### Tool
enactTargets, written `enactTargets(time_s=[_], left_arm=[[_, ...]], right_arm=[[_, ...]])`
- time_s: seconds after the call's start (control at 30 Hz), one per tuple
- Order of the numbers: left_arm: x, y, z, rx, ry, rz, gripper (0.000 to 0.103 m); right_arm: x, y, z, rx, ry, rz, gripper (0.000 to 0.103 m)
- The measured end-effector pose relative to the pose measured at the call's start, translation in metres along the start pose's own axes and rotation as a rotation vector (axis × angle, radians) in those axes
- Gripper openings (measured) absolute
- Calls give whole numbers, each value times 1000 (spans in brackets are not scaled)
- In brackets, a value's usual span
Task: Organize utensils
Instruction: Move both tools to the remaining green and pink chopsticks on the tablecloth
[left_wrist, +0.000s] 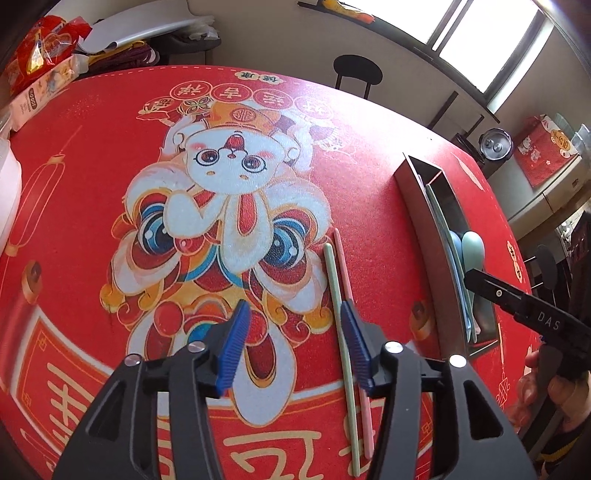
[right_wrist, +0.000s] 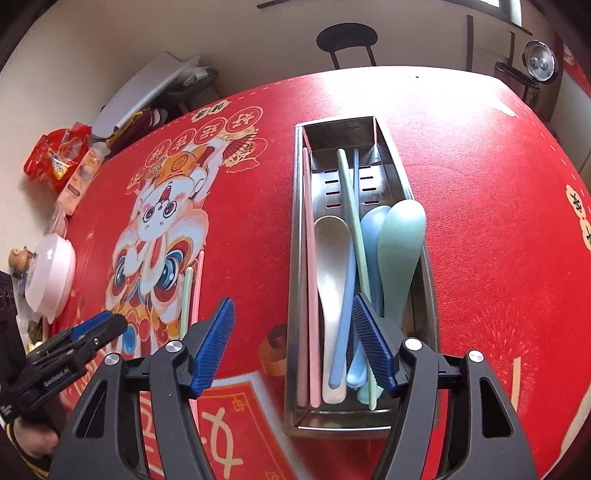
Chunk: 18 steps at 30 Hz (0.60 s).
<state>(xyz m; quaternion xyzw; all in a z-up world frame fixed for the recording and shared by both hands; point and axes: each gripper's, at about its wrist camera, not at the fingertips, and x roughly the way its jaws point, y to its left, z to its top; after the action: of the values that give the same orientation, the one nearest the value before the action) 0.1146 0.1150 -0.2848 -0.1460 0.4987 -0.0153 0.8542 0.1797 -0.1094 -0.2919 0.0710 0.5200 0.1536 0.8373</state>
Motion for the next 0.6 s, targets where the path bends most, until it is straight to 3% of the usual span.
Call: enactTargets(time_s=[0.1, 0.4, 0.6], left_arm=[[5, -6, -10, 23, 18, -1, 64], [26, -16, -39, 100, 83, 30, 65], [34, -27, -41, 129, 81, 48, 55]], right_arm=[[-2, 5, -3, -12, 6, 10, 72], [-14, 11, -21, -18, 0, 13, 75], [-18, 10, -26, -15, -3, 11, 75]])
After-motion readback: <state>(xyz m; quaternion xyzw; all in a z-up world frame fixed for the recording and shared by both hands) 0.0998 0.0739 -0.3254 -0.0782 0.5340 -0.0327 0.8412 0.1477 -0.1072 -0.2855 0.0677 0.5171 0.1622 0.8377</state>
